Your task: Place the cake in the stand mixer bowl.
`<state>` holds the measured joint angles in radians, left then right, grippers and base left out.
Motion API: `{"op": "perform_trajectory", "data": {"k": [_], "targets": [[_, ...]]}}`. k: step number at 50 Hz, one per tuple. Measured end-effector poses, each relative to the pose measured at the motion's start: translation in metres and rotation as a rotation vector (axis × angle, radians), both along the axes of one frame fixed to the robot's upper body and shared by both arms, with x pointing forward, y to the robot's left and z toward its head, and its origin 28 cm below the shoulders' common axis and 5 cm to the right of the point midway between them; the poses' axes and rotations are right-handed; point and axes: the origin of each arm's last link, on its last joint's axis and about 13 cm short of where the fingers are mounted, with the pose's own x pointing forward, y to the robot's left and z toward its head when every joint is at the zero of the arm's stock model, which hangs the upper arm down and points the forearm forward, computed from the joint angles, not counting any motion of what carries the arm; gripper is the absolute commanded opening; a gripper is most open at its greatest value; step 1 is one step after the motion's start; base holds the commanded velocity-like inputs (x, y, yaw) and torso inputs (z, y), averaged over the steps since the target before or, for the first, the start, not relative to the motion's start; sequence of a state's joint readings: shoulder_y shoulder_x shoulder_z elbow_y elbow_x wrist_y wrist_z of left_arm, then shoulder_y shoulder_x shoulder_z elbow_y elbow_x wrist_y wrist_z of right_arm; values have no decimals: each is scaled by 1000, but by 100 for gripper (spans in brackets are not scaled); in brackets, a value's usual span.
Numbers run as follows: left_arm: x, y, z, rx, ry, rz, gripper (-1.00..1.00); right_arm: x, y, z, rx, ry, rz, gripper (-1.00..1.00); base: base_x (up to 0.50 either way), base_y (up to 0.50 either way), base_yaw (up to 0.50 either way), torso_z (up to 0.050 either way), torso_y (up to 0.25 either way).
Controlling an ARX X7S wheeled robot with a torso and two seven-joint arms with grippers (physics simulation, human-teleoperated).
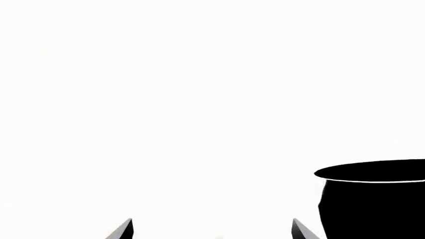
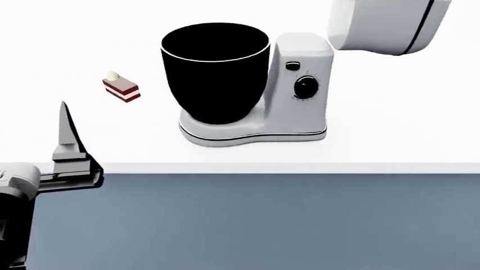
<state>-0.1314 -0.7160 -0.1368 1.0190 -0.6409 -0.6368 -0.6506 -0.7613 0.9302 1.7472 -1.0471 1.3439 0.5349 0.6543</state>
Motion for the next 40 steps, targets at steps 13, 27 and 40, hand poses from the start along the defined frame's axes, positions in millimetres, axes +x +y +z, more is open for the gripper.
{"op": "perform_trajectory", "data": {"k": [13,27,40], "targets": [[0,0,0,-3,-2,-1,100,-23,-7,-1,6,-110,-89,100,0,0,0,0,0],[-1,0,1,-2,-5,-4,100,-54,16,18,52,-155,-168,100,384,0,0,0,0],[-1,-1,2,-4,-7,-3,100,-63,25,11,17,-137,-170,100,500,0,0,0,0]]}}
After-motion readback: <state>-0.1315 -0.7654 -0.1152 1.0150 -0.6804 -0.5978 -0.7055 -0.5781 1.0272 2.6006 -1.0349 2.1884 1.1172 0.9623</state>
